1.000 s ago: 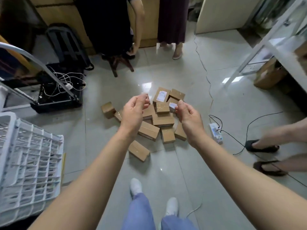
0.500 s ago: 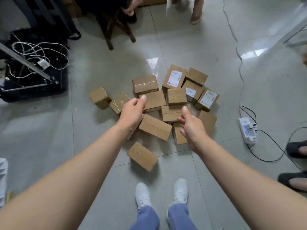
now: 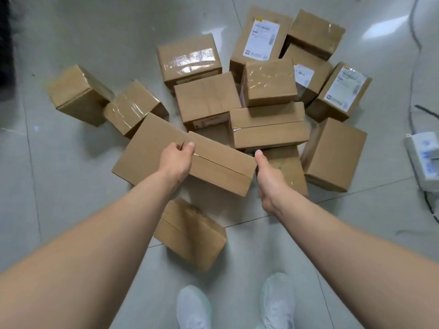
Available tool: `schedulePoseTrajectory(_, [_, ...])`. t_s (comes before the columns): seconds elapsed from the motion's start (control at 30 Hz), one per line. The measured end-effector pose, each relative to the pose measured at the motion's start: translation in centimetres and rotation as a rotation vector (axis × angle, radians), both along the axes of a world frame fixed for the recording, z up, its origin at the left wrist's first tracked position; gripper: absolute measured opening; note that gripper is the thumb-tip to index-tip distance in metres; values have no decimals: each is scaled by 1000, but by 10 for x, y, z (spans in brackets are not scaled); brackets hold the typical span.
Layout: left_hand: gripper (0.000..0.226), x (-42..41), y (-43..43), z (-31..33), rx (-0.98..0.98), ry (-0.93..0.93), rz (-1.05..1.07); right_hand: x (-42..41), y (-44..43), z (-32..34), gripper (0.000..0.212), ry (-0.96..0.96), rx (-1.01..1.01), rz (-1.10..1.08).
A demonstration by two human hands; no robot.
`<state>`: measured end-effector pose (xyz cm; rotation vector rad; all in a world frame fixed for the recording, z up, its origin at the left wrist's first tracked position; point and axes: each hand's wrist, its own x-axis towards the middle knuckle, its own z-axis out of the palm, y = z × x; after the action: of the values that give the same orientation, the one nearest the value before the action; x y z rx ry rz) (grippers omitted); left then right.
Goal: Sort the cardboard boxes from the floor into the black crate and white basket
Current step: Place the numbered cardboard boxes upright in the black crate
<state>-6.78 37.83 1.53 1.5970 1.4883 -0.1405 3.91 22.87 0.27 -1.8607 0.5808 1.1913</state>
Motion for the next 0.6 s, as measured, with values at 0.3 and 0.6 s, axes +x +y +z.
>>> schedulePoseTrajectory(0.3, [72,4,6,-25,-130,157,17,4,14,-7,50,126,58,-36])
schedulePoseTrajectory(0.6, [59,-2,19,-28,-218,13,54,4,19,-12,47,144,51,10])
